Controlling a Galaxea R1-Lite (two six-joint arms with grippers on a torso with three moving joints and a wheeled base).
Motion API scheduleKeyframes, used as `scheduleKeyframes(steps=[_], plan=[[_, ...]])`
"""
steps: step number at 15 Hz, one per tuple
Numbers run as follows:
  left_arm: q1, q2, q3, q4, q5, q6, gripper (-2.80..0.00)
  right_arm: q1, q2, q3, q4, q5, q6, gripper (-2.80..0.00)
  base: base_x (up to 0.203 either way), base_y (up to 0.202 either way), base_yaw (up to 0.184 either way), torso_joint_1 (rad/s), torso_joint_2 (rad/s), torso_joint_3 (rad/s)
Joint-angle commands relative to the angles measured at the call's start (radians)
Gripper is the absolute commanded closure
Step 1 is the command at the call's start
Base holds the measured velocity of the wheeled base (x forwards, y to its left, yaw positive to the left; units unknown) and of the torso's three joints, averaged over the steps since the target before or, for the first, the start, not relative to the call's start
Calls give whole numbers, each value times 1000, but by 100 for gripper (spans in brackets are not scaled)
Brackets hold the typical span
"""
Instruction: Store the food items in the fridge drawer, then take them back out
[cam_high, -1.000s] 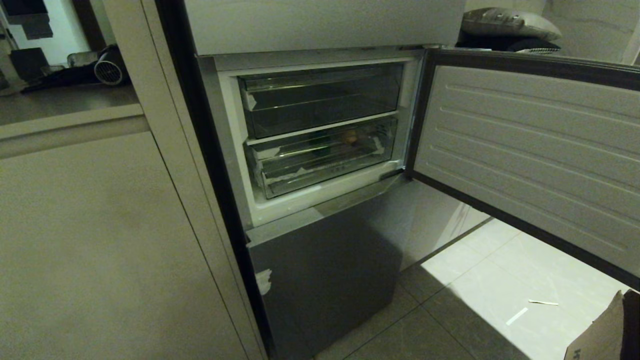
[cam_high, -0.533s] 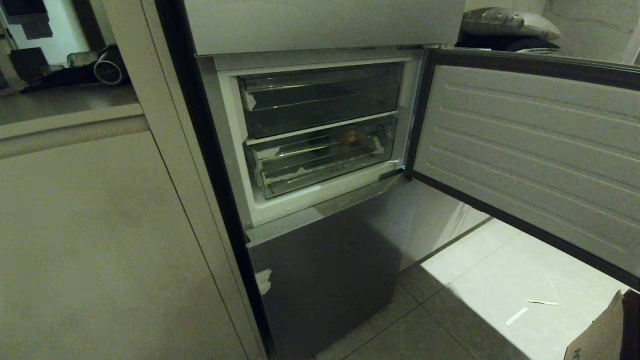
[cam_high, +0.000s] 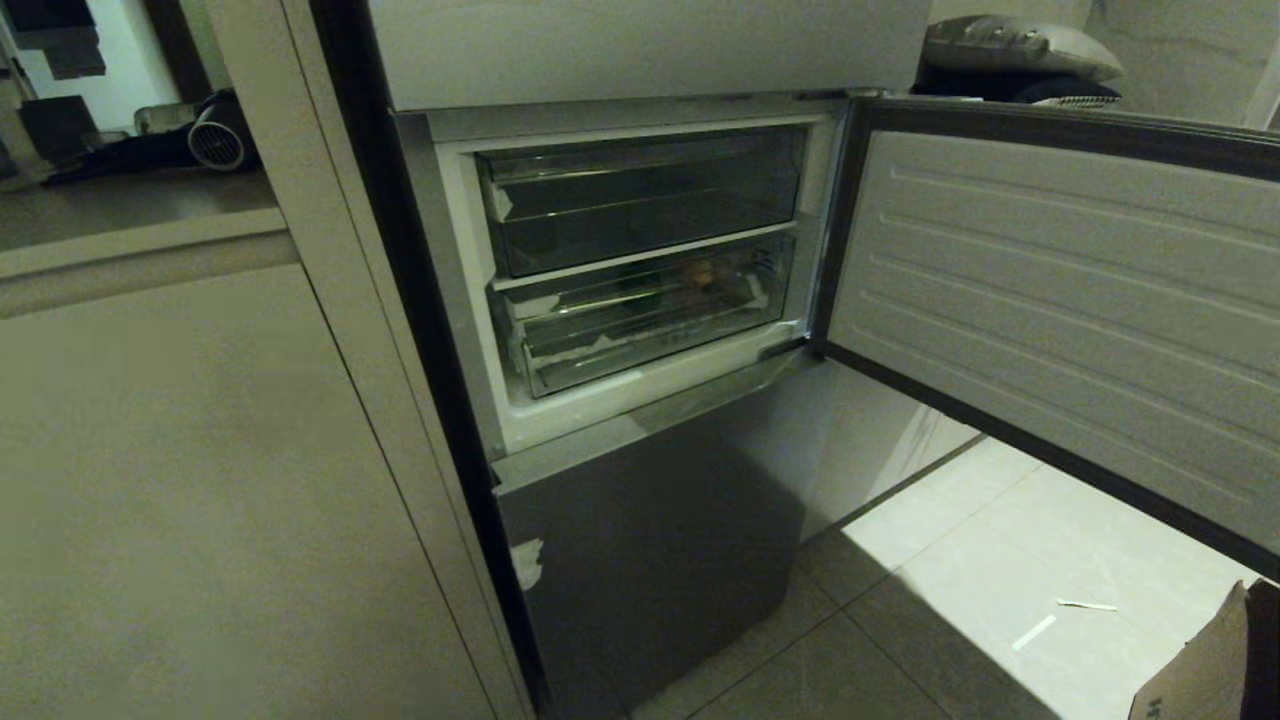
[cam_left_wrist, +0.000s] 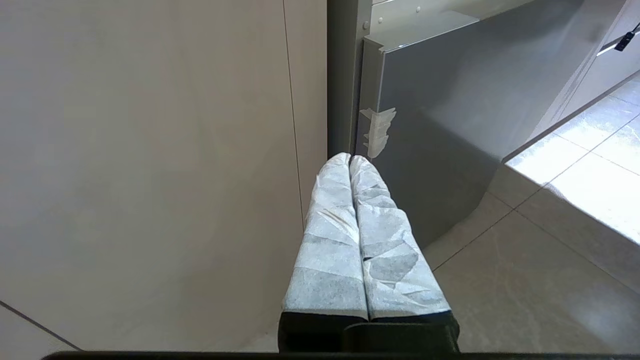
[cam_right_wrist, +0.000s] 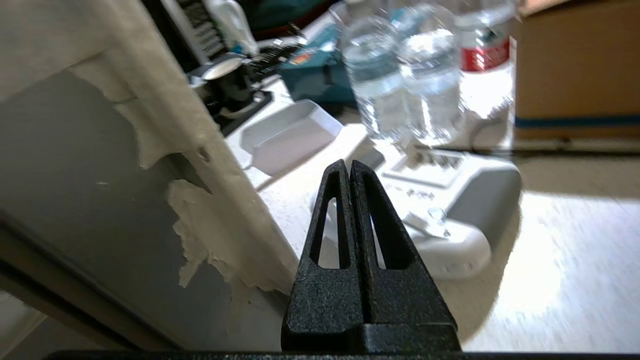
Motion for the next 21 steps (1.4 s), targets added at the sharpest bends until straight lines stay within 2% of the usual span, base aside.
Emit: scheduleKeyframes(steps=[1,5,8,11,19,21], plan=[[0,1,0,0,0,0,0,0,42,9,-64,20,3,0,0,0,0,0,0,0],[0,1,0,0,0,0,0,0,48,3,-82,32,3,0,0,0,0,0,0,0],[0,1,0,0,0,0,0,0,9,21,-76,106,30,0,0,0,0,0,0,0],[0,2,0,0,0,0,0,0,-34,60,-74,141,44,0,0,0,0,0,0,0],[0,1,0,0,0,0,0,-5,-212,243,-76,131,40,0,0,0,0,0,0,0],[0,1,0,0,0,0,0,-32,-232,256,-76,118,39,0,0,0,0,0,0,0]])
